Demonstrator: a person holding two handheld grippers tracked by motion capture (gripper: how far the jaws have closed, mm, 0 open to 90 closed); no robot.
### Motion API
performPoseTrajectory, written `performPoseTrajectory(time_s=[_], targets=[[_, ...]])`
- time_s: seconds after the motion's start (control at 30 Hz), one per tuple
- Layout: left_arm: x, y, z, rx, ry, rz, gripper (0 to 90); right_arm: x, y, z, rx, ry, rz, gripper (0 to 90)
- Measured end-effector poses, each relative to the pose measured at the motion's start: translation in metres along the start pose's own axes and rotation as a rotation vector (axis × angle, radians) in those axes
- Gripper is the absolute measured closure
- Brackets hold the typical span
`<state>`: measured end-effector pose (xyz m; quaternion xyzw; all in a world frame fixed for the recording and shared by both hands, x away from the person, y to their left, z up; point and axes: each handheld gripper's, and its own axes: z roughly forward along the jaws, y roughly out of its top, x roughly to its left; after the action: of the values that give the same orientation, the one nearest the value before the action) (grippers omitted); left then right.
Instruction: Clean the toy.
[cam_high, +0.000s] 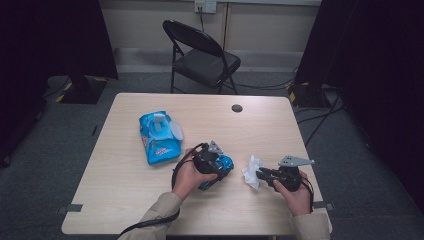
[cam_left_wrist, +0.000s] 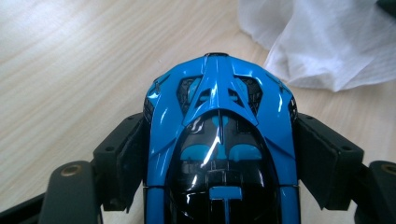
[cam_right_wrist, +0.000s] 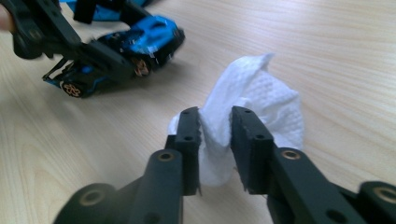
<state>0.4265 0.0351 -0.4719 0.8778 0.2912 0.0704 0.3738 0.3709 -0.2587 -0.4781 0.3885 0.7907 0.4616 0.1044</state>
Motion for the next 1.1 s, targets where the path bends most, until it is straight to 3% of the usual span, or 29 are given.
performPoseTrajectory(time_s=[0.07, 0.13, 0.27, 0.47, 0.6, 0.83, 1.1], targets=[[0.0, -0.001, -0.006, -0.019, -0.006, 0.004, 24.3, 0.001, 0.0, 0.001, 0.008, -0.003, -0.01, 62.4], [0.0, -0.002, -0.011, -0.033, -0.011, 0.002, 24.4, 0.003, 0.001, 0.002, 0.013, -0.045, -0.016, 47.8], [0.001, -0.005, -0.019, -0.063, -0.013, 0.001, 24.4, 0.002, 0.003, 0.0, -0.018, -0.056, -0.004, 38.9], [0.002, -0.008, -0.029, -0.092, -0.022, 0.005, 24.4, 0.003, 0.005, 0.002, -0.052, -0.05, -0.005, 33.7], [0.002, -0.01, -0.033, -0.104, -0.032, 0.001, 24.4, 0.005, 0.005, 0.014, -0.013, -0.075, -0.008, 33.8], [0.002, -0.011, -0.033, -0.113, -0.048, -0.002, 24.4, 0.008, 0.0, 0.035, 0.081, -0.127, -0.03, 43.7], [-0.002, -0.011, -0.014, -0.027, -0.059, 0.019, 24.4, 0.007, -0.006, 0.037, 0.115, -0.148, -0.04, 51.8]])
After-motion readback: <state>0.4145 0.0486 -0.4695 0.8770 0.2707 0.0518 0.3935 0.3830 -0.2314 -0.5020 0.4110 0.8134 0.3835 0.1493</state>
